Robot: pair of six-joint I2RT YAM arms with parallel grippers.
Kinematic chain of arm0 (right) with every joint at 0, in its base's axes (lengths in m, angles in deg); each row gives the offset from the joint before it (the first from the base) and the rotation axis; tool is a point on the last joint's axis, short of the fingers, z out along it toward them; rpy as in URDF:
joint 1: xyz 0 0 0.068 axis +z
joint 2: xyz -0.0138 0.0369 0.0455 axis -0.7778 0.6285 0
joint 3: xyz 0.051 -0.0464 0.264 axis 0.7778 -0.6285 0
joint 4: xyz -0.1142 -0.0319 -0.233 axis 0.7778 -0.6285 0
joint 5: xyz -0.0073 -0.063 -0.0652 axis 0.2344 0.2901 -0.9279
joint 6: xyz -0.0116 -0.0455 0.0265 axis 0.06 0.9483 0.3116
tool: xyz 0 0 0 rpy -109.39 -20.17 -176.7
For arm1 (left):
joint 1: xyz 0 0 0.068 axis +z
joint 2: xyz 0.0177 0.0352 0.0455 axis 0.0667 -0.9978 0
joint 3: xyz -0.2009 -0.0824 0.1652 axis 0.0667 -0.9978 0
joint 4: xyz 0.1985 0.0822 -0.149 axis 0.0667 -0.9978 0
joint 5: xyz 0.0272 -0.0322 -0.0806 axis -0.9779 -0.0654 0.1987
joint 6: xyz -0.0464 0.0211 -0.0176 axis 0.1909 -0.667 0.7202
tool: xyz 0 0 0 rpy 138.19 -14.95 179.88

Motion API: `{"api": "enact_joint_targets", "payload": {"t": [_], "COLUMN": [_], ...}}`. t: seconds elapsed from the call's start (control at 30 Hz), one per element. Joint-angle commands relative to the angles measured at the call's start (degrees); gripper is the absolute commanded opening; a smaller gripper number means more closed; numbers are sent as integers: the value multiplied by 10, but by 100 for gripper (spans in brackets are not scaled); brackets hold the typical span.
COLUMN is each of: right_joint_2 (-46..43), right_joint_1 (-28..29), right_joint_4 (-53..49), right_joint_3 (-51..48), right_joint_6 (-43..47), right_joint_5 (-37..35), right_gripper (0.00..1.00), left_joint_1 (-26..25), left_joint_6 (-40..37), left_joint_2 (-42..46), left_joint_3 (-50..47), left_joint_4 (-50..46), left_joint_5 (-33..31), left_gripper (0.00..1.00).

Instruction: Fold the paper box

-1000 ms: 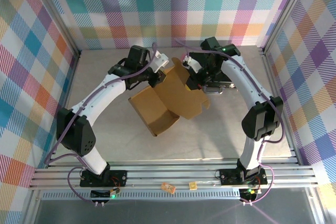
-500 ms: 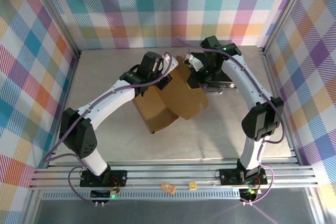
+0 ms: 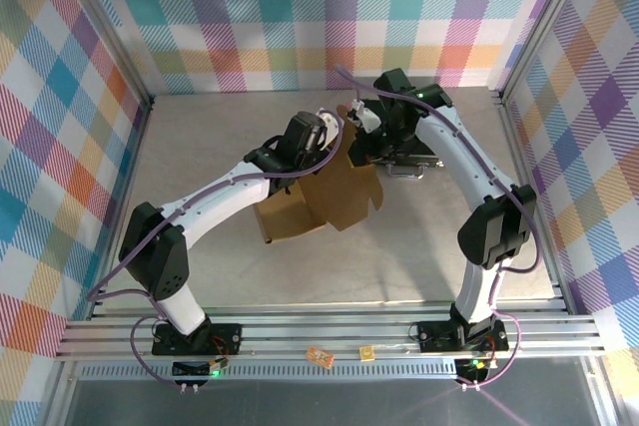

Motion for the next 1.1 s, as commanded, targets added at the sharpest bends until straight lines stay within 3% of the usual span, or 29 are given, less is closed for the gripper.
{"api": "enact_joint_targets", "payload": {"t": [0.0, 0.07, 0.2, 0.4, 0.63, 0.87, 1.07], "right_joint_2": [-35, -47, -112, -312, -453, -363, -246], "right_joint_1": [12, 5, -34, -91, -105, -121, -122], "right_joint_4": [119, 123, 197, 524, 733, 776, 813], "right_joint_3": [27, 27, -26, -272, -575, -639, -612], "right_joint_6": [-8, -18, -46, -120, -114, -106, -119], "right_joint_5": [49, 27, 28, 44, -33, 10, 50], "right_gripper": [25, 39, 46, 60, 70, 70, 69], "left_joint_1": [-26, -16, 9, 39, 73, 110, 167], "left_joint_6": [43, 58, 77, 85, 91, 63, 44], "left_joint_2": [-29, -28, -20, -11, -2, 30, 70], "left_joint_3": [25, 37, 50, 72, 80, 38, -39], "left_joint_4": [-56, -71, -93, -124, -146, -148, -137], "left_joint_5": [0, 5, 25, 37, 43, 63, 78], "left_gripper": [0, 0, 0, 0, 0, 0, 0]}}
